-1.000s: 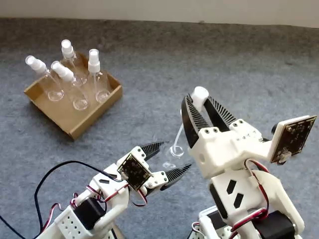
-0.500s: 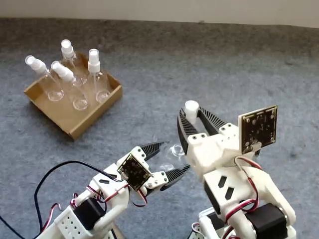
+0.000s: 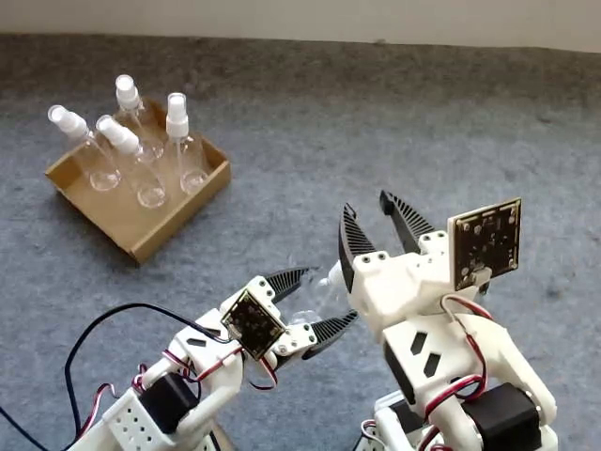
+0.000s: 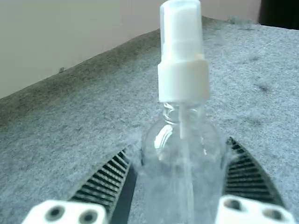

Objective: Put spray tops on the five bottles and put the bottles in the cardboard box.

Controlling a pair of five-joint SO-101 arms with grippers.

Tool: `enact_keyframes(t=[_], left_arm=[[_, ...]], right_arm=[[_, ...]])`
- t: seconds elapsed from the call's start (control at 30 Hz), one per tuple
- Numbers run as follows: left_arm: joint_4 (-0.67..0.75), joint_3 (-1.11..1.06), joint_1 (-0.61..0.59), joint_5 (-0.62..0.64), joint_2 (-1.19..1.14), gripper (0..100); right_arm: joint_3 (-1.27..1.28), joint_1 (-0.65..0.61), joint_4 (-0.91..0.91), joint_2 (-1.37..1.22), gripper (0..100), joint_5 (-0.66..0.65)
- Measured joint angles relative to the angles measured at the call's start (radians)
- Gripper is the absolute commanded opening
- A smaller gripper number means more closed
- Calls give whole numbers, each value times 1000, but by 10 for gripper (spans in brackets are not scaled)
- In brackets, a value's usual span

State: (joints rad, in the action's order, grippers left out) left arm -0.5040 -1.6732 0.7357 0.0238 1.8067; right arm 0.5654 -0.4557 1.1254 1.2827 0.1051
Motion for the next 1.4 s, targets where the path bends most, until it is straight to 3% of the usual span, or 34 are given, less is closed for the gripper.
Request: enact_keyframes(t=[0.2,0.37,0.57,0.8,1.1,1.4], left_arm=[[0,0,0,0,0,207],[0,0,0,0,0,207],[0,0,-40,0,0,207],[0,0,-144,0,0,207],[0,0,-244,0,0,207],[0,0,-258,0,0,171]], right_arm=[[0,20,0,0,133,0],[0,189,0,0,29,0],[71,334,-5,2,24,-5],[362,407,-261,-9,24,-5],[838,404,-649,-12,24,-5],[933,404,-753,-12,24,-5]])
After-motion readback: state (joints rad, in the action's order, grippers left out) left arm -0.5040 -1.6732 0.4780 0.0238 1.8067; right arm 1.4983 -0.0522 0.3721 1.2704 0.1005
